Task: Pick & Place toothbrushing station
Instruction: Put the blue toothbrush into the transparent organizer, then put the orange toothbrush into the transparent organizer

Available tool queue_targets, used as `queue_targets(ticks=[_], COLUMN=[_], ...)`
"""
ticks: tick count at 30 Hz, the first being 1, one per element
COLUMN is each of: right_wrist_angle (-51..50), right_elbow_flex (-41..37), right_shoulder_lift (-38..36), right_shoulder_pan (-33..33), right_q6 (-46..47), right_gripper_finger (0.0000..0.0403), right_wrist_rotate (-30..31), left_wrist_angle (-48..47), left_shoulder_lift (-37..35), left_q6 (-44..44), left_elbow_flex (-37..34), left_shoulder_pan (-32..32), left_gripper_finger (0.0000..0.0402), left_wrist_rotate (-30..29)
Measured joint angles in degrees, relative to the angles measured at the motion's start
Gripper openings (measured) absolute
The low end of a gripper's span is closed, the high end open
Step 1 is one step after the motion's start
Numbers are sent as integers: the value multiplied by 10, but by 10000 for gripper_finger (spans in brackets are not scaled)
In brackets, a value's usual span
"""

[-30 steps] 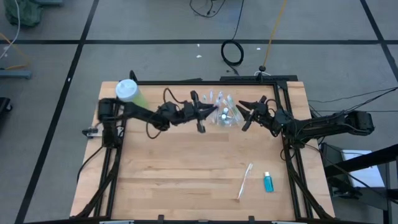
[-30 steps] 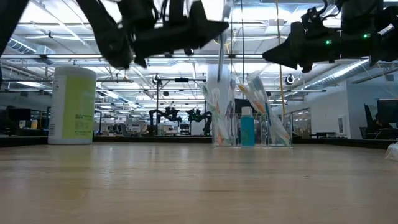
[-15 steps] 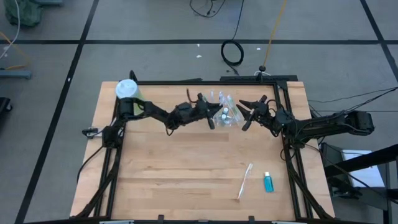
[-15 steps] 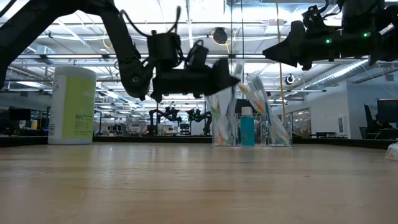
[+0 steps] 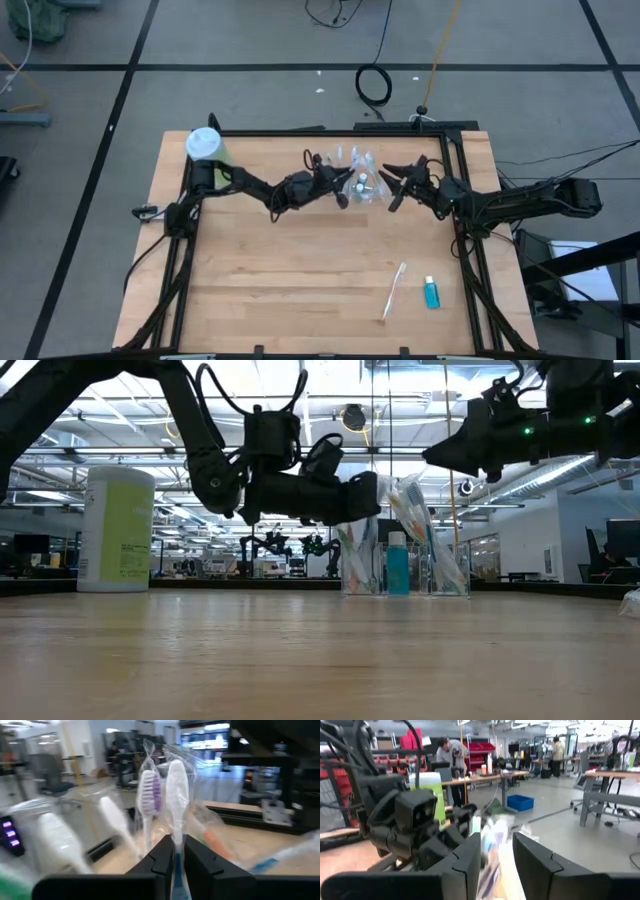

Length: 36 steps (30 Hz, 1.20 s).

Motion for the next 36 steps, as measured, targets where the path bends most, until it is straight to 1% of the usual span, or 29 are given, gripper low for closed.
queue_targets(ticks=[4, 6, 7, 10, 15, 17, 20, 22, 23, 25, 26, 28, 30, 34, 36], right_wrist_angle=[-24, -28, -25, -15, 20, 30, 24, -26, -63, -134, -167, -218, -262, -343, -399], right_elbow_flex=[0, 0, 0, 0, 0, 2, 30, 60, 77, 116, 137, 173, 208, 283, 320], right_shoulder_lift=[0, 0, 0, 0, 0, 0, 0, 0, 1, 10, 17, 38, 68, 140, 184], right_shoulder_pan=[1, 1, 4, 21, 63, 86, 133, 175, 196, 237, 258, 292, 319, 367, 390], right_q6=[20, 30, 32, 32, 12, 0, -25, -48, -53, -50, -43, -24, 5, 80, 138], right_gripper_finger=[105, 105, 105, 105, 105, 105, 105, 105, 105, 105, 105, 105, 105, 105, 105], right_wrist_rotate=[-8, -33, -49, -74, -73, -72, -45, 1, 31, 91, 119, 166, 192, 200, 195], left_wrist_angle=[5, 5, 4, 5, 4, -5, -27, -62, -83, -142, -171, -249, -349, -556, -631], left_shoulder_lift=[-4, -4, -4, -4, -4, -12, -42, -74, -91, -131, -152, -197, -247, -344, -387], left_q6=[-30, -42, -40, -9, 18, 13, 8, 16, 28, 56, 62, 61, 52, -14, -47], left_elbow_flex=[0, 0, 0, 0, 0, 0, 0, 0, 0, 0, 0, 0, 0, 0, 0], left_shoulder_pan=[-8, -13, -16, -25, -47, -54, -63, -67, -69, -77, -81, -88, -91, -88, -86], left_gripper_finger=[70, 85, 94, 123, 182, 206, 234, 245, 249, 252, 252, 250, 245, 234, 226], left_wrist_rotate=[-90, -134, -147, -153, -155, -175, -257, -311, -325, -333, -330, -304, -256, -112, -58])
